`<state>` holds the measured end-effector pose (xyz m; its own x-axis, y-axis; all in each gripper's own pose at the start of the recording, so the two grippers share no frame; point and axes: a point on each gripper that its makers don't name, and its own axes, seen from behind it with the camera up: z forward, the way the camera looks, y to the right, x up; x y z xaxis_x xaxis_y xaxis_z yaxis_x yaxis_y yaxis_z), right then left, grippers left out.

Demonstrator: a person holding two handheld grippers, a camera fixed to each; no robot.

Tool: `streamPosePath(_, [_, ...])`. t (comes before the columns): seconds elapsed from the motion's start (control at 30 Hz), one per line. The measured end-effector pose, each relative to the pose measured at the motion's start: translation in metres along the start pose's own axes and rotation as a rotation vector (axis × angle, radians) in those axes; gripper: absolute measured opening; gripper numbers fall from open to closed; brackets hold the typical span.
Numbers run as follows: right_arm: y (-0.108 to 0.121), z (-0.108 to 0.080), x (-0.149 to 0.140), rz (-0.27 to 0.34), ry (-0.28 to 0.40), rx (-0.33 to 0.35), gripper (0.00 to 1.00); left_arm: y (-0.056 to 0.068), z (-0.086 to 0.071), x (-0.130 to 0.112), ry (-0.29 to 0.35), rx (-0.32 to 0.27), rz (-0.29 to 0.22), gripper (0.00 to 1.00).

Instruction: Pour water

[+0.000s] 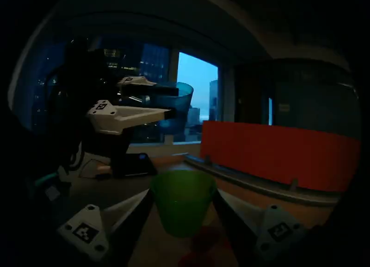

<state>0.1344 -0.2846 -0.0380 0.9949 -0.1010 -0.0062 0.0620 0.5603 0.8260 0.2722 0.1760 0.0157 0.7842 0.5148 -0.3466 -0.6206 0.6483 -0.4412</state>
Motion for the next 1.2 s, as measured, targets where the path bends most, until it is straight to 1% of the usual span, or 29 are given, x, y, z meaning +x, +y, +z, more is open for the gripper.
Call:
streamPosePath(0.2, [-0.007,0.004,0.000,-0.003,-0.004,0.016,0.91,-0.001,0.000,0.007,-0.002,0.010,0.072,0.85])
streamPosePath(0.3, [-0.009,0.005,-0.001,-0.002,-0.007,0.025,0.91,-0.001,0.000,0.009,-0.005,0.011,0.099,0.85])
streamPosePath(0.57, [-0.013,0.007,-0.001,-0.002,-0.013,0.042,0.91,-0.001,0.004,0.013,-0.002,0.012,0.148,0.85])
streamPosePath(0.9, [-0.011,0.012,-0.001,0.011,-0.017,0.048,0.91,0.000,0.014,0.021,0.013,0.016,0.244,0.85])
streamPosePath(1.2, [-0.006,0.012,-0.002,0.015,-0.018,0.046,0.91,0.000,0.018,0.030,0.023,0.026,0.325,0.85])
